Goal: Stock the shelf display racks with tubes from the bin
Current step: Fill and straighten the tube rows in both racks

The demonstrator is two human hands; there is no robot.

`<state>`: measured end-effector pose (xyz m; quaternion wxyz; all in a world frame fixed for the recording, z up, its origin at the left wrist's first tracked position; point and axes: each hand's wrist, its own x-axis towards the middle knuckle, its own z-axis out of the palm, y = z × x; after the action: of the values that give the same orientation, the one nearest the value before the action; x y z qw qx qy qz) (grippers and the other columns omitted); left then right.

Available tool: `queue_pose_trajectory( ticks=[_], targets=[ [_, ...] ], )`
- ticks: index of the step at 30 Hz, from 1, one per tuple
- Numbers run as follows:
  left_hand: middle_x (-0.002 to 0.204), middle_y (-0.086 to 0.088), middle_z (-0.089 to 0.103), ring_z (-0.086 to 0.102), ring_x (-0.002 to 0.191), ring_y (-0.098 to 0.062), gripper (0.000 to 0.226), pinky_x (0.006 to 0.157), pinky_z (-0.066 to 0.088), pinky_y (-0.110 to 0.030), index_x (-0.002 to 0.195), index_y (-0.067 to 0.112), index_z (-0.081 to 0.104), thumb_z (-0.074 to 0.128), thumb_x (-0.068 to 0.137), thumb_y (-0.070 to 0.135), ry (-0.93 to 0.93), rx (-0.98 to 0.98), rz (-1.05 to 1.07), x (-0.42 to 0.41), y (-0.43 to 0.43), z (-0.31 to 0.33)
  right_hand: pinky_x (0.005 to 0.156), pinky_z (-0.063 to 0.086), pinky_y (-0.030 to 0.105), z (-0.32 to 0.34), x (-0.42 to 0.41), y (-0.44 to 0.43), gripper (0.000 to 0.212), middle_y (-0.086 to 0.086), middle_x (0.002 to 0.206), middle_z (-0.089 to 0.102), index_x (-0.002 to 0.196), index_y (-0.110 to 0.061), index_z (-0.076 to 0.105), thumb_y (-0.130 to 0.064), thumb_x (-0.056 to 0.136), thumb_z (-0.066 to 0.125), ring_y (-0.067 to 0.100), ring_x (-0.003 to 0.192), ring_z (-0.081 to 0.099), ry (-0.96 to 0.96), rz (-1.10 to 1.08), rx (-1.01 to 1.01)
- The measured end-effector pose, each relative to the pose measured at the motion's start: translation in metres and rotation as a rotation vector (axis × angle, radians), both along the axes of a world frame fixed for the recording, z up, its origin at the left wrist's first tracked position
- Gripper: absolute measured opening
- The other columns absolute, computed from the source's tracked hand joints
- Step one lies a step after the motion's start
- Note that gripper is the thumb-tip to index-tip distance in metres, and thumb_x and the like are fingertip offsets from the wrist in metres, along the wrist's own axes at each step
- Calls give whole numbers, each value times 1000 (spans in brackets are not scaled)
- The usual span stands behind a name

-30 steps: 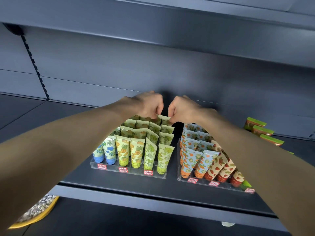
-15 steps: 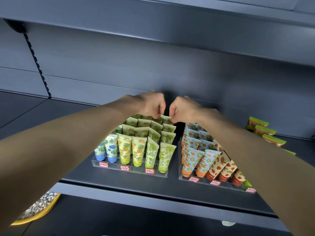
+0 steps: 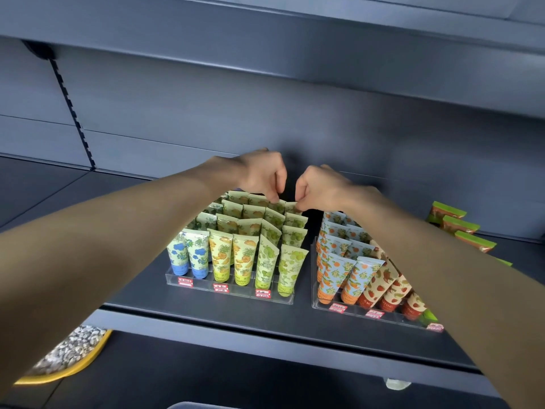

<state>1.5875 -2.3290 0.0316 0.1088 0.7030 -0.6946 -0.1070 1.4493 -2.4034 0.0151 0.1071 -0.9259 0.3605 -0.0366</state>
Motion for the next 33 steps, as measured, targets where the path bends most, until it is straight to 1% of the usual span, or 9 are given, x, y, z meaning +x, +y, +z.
queue_pose_trajectory(
  ticks=[7,11,14,18,21,24,27,29,33],
  targets=[
    [77,3,63,62,82,-13,22,74,40,-18,95,13,71,77,74,16,19,-25,10,3,10,3,82,53,32,5,-2,6,13,5,98,65,68,-25,65,-17,74,74,21,89,64,4,9,10],
    [83,4,64,60,87,-13,23,75,39,-19,98,15,70,75,76,19,-10,-17,15,1,8,-2,85,53,33,4,-2,7,13,4,98,66,68,-25,66,-17,75,73,21,91,63,3,-1,-5],
    [84,4,63,58,86,-12,23,76,39,-20,100,15,70,73,77,18,-27,-23,6,-3,3,-8,84,53,34,4,-4,6,12,4,97,67,70,-24,67,-15,76,72,21,90,64,3,-3,-6],
    [77,7,58,54,75,-8,19,75,41,-20,98,15,70,69,79,13,-67,-32,1,-8,-2,-14,79,53,31,3,-5,5,11,4,94,67,72,-22,68,-12,76,71,20,87,65,2,3,-2],
    [67,15,53,45,65,4,14,77,41,-20,93,15,71,67,80,12,-77,-47,0,-9,-4,-14,74,51,30,3,-6,4,18,5,94,64,66,-25,63,-12,76,70,21,86,64,2,6,2],
    [66,19,50,40,64,7,10,79,42,-23,89,17,71,67,81,14,-88,-60,4,-7,-4,-14,78,54,33,3,-5,3,19,5,93,65,64,-25,62,-13,76,70,21,86,64,0,-1,-3],
    [66,17,52,43,65,4,9,78,42,-22,89,17,72,67,82,15,-97,-64,5,-7,-5,-14,80,55,35,1,-3,3,14,4,93,66,67,-25,65,-14,75,70,21,85,65,0,2,-1],
    [65,18,51,43,64,4,8,79,43,-22,88,17,72,67,81,15,-95,-62,3,-7,-6,-14,79,55,34,-1,-2,2,11,4,93,66,71,-24,66,-15,75,71,21,85,64,0,7,7],
    [63,21,50,43,63,6,7,76,42,-23,86,16,72,67,81,14,-106,-44,-14,-8,-5,-15,75,50,29,-4,-1,0,12,5,96,64,72,-24,64,-15,75,71,22,86,64,10,10,-8]
  ],
)
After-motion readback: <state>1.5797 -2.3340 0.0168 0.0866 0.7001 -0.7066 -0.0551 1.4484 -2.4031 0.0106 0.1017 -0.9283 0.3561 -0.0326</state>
